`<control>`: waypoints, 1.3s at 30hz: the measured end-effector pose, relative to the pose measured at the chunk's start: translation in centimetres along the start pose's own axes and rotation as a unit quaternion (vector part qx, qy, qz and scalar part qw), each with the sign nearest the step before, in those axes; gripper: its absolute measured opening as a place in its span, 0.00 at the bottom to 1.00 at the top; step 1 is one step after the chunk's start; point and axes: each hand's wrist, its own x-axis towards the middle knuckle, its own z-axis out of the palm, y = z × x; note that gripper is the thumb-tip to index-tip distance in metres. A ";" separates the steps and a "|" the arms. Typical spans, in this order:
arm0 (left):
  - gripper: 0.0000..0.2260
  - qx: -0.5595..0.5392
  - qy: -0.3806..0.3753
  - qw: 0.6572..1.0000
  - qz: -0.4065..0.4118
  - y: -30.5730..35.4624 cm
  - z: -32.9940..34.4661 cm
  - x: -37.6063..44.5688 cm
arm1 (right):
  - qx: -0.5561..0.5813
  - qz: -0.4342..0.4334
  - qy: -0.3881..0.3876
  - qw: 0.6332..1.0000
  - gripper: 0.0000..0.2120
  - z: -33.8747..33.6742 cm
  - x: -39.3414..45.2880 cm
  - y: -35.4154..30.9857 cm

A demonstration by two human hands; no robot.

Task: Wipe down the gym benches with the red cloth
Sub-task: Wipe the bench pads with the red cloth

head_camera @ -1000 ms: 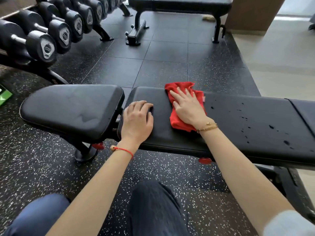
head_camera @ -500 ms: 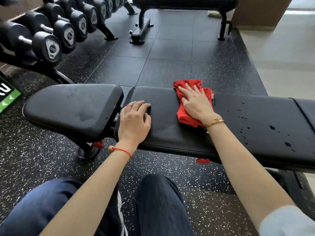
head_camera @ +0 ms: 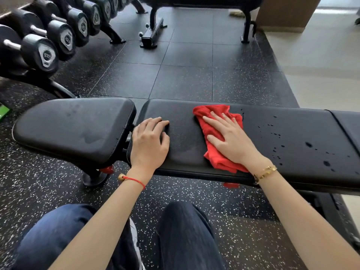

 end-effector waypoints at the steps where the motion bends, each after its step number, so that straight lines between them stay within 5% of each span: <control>1: 0.15 0.000 0.001 1.000 0.000 0.0 0.0 0.0 | 0.007 0.006 0.000 1.000 0.27 -0.2 0.4 0.3; 13: 0.16 -0.010 -0.003 1.000 0.006 -0.6 0.0 0.0 | -0.042 0.005 0.015 0.999 0.25 0.7 -2.8 0.0; 20: 0.16 0.001 -0.003 1.000 0.005 -0.2 0.2 0.0 | -0.075 0.139 0.033 0.987 0.25 -0.9 3.3 2.4; 30: 0.16 -0.007 -0.005 1.000 0.012 -0.6 -0.1 0.0 | -0.039 0.010 0.024 0.999 0.26 1.5 -1.6 -1.3; 36: 0.16 0.001 -0.004 1.000 0.010 -0.4 0.1 -0.1 | -0.050 0.146 0.038 0.987 0.25 -2.2 0.2 4.9; 39: 0.16 0.005 0.000 1.000 0.008 -0.1 0.1 0.0 | -0.066 0.143 0.043 0.987 0.25 -1.3 3.9 3.5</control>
